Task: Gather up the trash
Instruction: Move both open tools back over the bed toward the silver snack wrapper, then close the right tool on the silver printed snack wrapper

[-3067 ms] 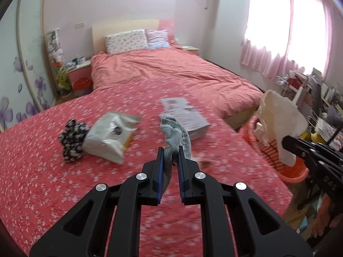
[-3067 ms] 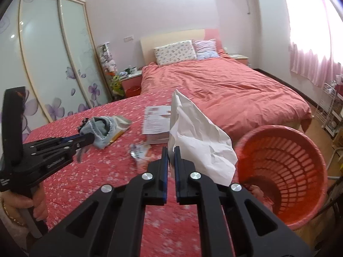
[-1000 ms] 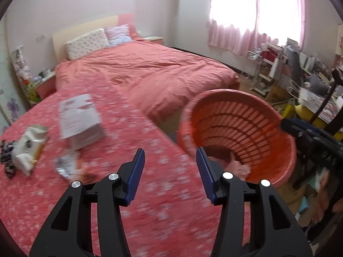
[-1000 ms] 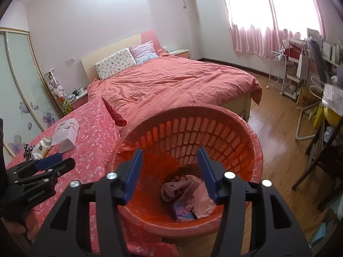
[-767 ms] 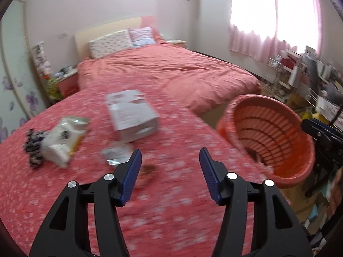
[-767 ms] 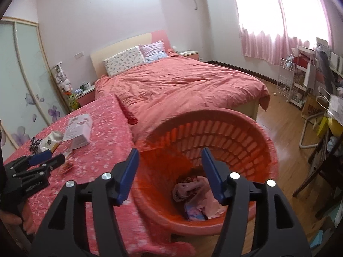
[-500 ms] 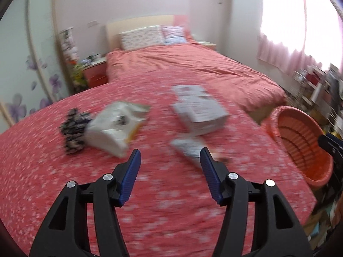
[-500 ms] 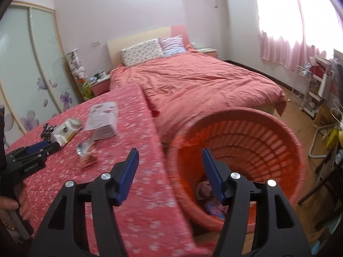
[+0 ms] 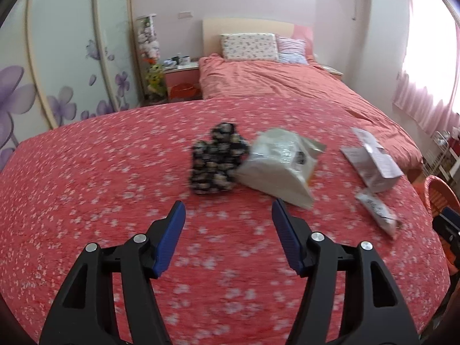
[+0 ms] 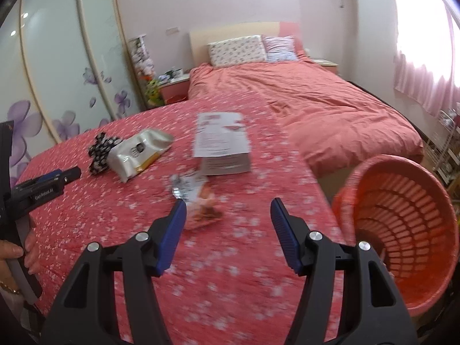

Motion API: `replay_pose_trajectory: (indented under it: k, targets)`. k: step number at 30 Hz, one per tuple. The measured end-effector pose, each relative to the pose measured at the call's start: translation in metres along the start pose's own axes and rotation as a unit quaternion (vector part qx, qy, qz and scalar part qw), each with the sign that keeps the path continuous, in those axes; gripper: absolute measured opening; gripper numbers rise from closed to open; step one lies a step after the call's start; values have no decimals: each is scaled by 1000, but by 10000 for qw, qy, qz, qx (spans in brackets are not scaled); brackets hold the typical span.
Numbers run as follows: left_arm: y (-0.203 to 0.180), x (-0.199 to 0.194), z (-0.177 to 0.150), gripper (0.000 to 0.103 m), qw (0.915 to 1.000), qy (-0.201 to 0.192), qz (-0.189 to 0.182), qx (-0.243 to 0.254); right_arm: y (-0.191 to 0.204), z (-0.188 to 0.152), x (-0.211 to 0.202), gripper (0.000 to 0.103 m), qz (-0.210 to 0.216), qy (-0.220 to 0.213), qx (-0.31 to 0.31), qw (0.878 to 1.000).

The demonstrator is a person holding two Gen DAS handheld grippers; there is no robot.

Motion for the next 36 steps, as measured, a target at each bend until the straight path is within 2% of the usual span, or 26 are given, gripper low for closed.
replay_pose_trajectory:
  k: [9, 16, 18, 22, 25, 26, 36]
  targets:
    - [39, 13, -1, 63, 9994, 38, 115, -317, 41, -4, 42, 55, 82, 384, -231, 9990]
    - [52, 28, 8, 63, 9991, 63, 71, -407, 59, -4, 74, 55, -172, 611, -421, 9971]
    - [55, 35, 13, 63, 9989, 81, 24, -452, 59, -4, 83, 50, -299, 694, -433, 9962]
    - [55, 47, 19, 63, 9989, 138, -36, -436, 55, -5, 93, 27, -431, 787, -468, 9949]
    - [52, 55, 24, 63, 9990, 171, -63, -420, 54, -5, 92, 7, -263, 843, -422, 9952]
    - [52, 58, 25, 63, 9989, 188, -66, -428, 55, -5, 92, 4, -228, 860, -435, 9951]
    - [48, 65, 30, 63, 9990, 238, -66, -369, 44, -11, 74, 3, 194, 830, -139, 9963]
Point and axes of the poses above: each gripper's, at about its wrist camera, not at the fingertips, and x roughly the way its jaws point, y to its left, z to its top, the point moved 3 cm from there along x, roughly the way its jaws point, and after that the axes turned 13 degrees about x, right-handed, at the moved point
